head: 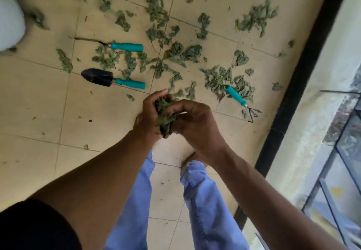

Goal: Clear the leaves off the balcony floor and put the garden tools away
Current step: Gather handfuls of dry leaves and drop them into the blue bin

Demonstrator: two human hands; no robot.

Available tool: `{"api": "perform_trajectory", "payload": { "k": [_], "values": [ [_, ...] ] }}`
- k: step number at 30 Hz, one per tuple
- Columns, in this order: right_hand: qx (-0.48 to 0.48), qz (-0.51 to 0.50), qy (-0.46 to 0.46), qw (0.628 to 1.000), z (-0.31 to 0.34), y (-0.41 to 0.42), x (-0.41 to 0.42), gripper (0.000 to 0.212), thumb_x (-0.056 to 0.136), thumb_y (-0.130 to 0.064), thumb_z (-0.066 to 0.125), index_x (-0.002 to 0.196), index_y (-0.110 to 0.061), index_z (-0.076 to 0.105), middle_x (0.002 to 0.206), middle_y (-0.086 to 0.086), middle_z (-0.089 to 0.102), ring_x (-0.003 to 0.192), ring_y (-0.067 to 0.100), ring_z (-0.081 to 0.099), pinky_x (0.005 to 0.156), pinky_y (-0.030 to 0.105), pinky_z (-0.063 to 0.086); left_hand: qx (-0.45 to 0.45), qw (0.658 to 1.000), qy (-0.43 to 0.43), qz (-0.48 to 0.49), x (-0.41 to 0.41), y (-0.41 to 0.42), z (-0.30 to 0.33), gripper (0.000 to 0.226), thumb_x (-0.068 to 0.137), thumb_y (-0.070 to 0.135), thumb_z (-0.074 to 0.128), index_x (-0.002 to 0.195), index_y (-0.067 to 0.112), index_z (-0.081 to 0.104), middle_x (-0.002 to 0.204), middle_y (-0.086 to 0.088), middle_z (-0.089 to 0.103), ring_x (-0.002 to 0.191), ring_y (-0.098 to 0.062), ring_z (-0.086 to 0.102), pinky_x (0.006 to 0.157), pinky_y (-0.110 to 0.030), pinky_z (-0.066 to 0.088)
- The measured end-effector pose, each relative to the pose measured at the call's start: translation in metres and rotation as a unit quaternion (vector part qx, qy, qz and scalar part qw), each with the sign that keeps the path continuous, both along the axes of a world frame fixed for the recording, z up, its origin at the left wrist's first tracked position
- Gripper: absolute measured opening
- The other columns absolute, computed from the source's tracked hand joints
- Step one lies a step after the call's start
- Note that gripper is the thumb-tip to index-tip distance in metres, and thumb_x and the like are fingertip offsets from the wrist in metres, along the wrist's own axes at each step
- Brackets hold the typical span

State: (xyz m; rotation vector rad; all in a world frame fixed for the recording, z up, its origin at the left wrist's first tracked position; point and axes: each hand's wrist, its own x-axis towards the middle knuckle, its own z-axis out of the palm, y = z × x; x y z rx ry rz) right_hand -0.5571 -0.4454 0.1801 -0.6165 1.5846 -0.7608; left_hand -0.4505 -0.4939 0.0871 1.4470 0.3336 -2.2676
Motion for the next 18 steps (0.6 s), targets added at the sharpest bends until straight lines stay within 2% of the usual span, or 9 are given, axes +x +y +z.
{"api": "perform_trajectory", "payload": {
  "k": [1,4,6,9,11,14,16,18],
  "values": [
    [-0.017,0.029,0.066,0.997,0.006,0.0,0.008,0.037,0.068,0.011,0.072,0.081,-0.024,0.074,0.083,-0.004,0.074,0.075,0.022,0.07,0.073,0.045,0.061,-0.004,1.0,0.005,0.016,0.002,-0.002,0.01,0.026,0.091,0.032,0.057,0.076,0.011,0.057,0.07,-0.006,0.058,0.063,-0.023,0.061,0.065,-0.028,0.056],
    [-0.062,0.086,0.253,0.962,0.024,-0.007,0.024,0.039,0.066,0.003,0.066,0.084,-0.031,0.073,0.091,-0.01,0.068,0.082,0.009,0.063,0.074,0.028,0.054,0.014,0.996,0.03,0.083,0.009,-0.007,0.041,0.024,0.084,0.032,0.062,0.07,0.012,0.058,0.065,-0.005,0.059,0.061,-0.023,0.062,0.065,-0.028,0.057],
    [-0.096,0.088,0.295,0.947,0.035,-0.018,0.03,0.037,0.068,0.004,0.065,0.09,-0.024,0.075,0.093,-0.006,0.067,0.085,0.011,0.061,0.074,0.02,0.049,0.014,0.989,0.056,0.133,0.012,-0.01,0.058,0.028,0.085,0.031,0.058,0.065,0.012,0.061,0.063,-0.005,0.061,0.061,-0.023,0.064,0.065,-0.026,0.057],
    [-0.141,0.084,0.327,0.931,0.05,-0.036,0.039,0.032,0.071,0.005,0.067,0.094,-0.016,0.075,0.092,-0.006,0.065,0.088,0.015,0.06,0.075,0.01,0.041,-0.002,0.979,0.063,0.195,0.015,-0.017,0.081,0.027,0.091,0.031,0.054,0.074,0.012,0.062,0.078,-0.005,0.059,0.073,-0.023,0.064,0.078,-0.031,0.051],
    [-0.179,0.075,0.331,0.924,0.06,-0.047,0.046,0.029,0.073,0.003,0.065,0.094,-0.015,0.075,0.094,-0.009,0.063,0.092,0.014,0.058,0.081,0.016,0.043,-0.002,0.969,0.066,0.238,0.016,-0.025,0.098,0.023,0.093,0.032,0.053,0.082,0.013,0.059,0.084,-0.004,0.056,0.08,-0.022,0.061,0.084,-0.031,0.046],
    [-0.24,0.066,0.319,0.915,0.076,-0.059,0.056,0.031,0.069,-0.003,0.06,0.095,-0.012,0.075,0.099,-0.01,0.06,0.096,0.012,0.055,0.085,0.037,0.049,-0.001,0.945,0.087,0.315,0.018,-0.036,0.132,0.018,0.088,0.033,0.053,0.087,0.015,0.055,0.086,-0.003,0.054,0.083,-0.02,0.059,0.085,-0.029,0.047],
    [-0.26,0.066,0.273,0.924,0.089,-0.068,0.064,0.034,0.068,-0.004,0.057,0.096,-0.01,0.075,0.103,-0.004,0.064,0.102,0.017,0.058,0.087,0.041,0.05,-0.012,0.929,0.104,0.356,0.021,-0.041,0.156,0.021,0.094,0.034,0.047,0.088,0.016,0.056,0.087,-0.002,0.054,0.084,-0.019,0.059,0.082,-0.027,0.049],
    [-0.268,0.065,0.215,0.937,0.106,-0.077,0.074,0.035,0.07,-0.007,0.053,0.097,-0.01,0.076,0.104,0.0,0.067,0.105,0.021,0.061,0.089,0.043,0.05,0.005,0.904,0.11,0.414,0.028,-0.044,0.178,0.032,0.1,0.035,0.043,0.088,0.012,0.062,0.087,-0.004,0.059,0.086,-0.019,0.06,0.086,-0.025,0.048]
  ]
}}
